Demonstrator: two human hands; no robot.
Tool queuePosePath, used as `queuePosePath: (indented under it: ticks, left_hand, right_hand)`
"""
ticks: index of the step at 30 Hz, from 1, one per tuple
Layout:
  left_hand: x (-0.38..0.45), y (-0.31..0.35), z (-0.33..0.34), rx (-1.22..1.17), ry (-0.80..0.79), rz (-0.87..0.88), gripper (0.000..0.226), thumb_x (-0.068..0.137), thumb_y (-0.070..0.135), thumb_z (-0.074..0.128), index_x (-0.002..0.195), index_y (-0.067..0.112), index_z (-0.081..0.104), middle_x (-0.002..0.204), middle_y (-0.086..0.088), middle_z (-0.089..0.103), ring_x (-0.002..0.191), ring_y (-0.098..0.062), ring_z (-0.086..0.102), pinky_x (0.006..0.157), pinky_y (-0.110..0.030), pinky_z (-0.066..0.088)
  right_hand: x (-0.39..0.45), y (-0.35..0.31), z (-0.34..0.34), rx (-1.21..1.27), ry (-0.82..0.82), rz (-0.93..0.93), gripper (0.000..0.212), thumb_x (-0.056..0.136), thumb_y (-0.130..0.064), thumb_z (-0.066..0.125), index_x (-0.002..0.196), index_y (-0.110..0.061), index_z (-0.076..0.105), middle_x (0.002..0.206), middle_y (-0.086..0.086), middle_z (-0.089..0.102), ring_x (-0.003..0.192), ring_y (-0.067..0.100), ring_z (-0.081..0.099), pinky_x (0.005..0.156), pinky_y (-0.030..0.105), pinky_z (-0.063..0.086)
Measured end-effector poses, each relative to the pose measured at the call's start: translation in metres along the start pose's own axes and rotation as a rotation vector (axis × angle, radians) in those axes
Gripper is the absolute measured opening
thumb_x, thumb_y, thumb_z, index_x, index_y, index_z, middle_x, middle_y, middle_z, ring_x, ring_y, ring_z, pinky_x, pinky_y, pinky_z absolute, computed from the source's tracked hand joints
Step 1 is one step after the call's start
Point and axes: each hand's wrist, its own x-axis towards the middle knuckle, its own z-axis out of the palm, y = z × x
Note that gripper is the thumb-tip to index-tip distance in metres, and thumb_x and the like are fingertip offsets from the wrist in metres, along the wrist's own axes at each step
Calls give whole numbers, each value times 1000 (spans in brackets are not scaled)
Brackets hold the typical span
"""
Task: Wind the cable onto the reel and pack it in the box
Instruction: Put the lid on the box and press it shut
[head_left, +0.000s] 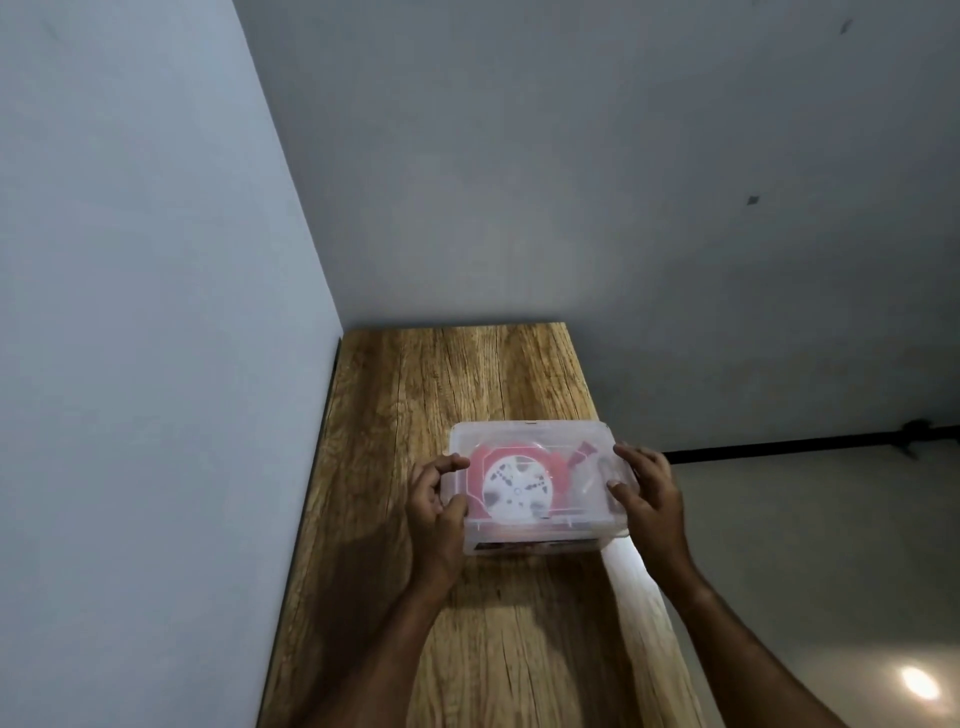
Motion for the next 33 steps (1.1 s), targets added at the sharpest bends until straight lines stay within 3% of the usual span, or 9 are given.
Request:
queuePosePath:
  ticks: [2, 5, 9, 16, 21, 24, 26, 29, 33]
  left_hand:
    - [-5, -4, -2, 38, -9, 20, 46, 70, 2, 54, 99, 34, 71, 117, 2, 65, 120, -13, 60, 103, -50, 52]
    - [-8, -8, -3, 88, -16, 63, 42, 72, 2, 54, 100, 29, 70, 117, 6, 64, 124, -15, 58, 104, -51, 51]
    - [-9, -15, -6, 274, -51, 205, 34, 85, 5, 54, 102, 30, 67, 125, 7, 62, 127, -14, 56, 104, -47, 52]
    - [-21, -22, -20, 699, -239, 455, 44, 90, -4, 53, 133, 7, 60, 145, -9, 52, 135, -14, 45, 111, -21, 38]
    - [-17, -6, -25, 959, -373, 489, 51, 101, 15, 51, 151, 11, 43, 158, -7, 39, 142, -19, 41, 110, -28, 42]
    - [-7, 1, -13, 1146, -404, 491, 66, 101, 34, 52, 158, 14, 27, 163, -6, 30, 149, -21, 31, 118, -30, 30]
    - [3, 3, 4, 1163, -394, 474, 67, 98, 36, 51, 157, 11, 30, 162, -10, 33, 149, -24, 30, 121, -36, 27]
    - [16, 0, 29, 1168, -363, 481, 73, 101, 52, 31, 157, 6, 29, 163, -15, 30, 152, -29, 27, 125, -45, 20]
    - [28, -21, 32, 1309, -461, 452, 91, 97, 71, 4, 160, 5, 14, 167, -14, 11, 156, -29, 13, 127, -45, 7]
  right_hand:
    - [-3, 4, 0, -13, 2, 2, 44, 93, 11, 59, 127, -17, 66, 131, -1, 52, 121, 6, 57, 94, 24, 56]
    - [-4, 5, 1, -52, -1, -6, 41, 95, 10, 57, 129, -11, 65, 132, 1, 51, 123, 8, 55, 92, 17, 53]
    - [-4, 4, 3, -81, -24, -2, 39, 97, 10, 53, 130, -9, 63, 133, 2, 48, 116, -12, 51, 93, 11, 49]
    - [-2, 11, 0, -87, -79, 25, 40, 101, 5, 50, 138, -9, 59, 139, 4, 42, 124, -5, 49, 91, 8, 47]
    - [-4, 7, 5, -62, -80, 53, 42, 104, 5, 44, 142, -9, 55, 138, 3, 37, 112, -20, 46, 86, 2, 45]
    - [-4, 7, 7, -19, -65, 116, 43, 104, 2, 45, 144, -14, 53, 141, 0, 35, 125, -2, 45, 84, 4, 46]
    - [-3, 8, 6, 42, -81, 184, 45, 105, -5, 47, 147, -18, 49, 144, -1, 43, 128, 12, 51, 85, 14, 52]
    - [1, 9, 3, 146, -147, 246, 46, 105, -5, 47, 149, -20, 46, 138, 3, 60, 119, 21, 65, 82, 30, 61]
    - [9, 0, 6, 275, -162, 391, 52, 99, 4, 52, 144, -21, 46, 129, 6, 63, 112, 29, 69, 79, 42, 62]
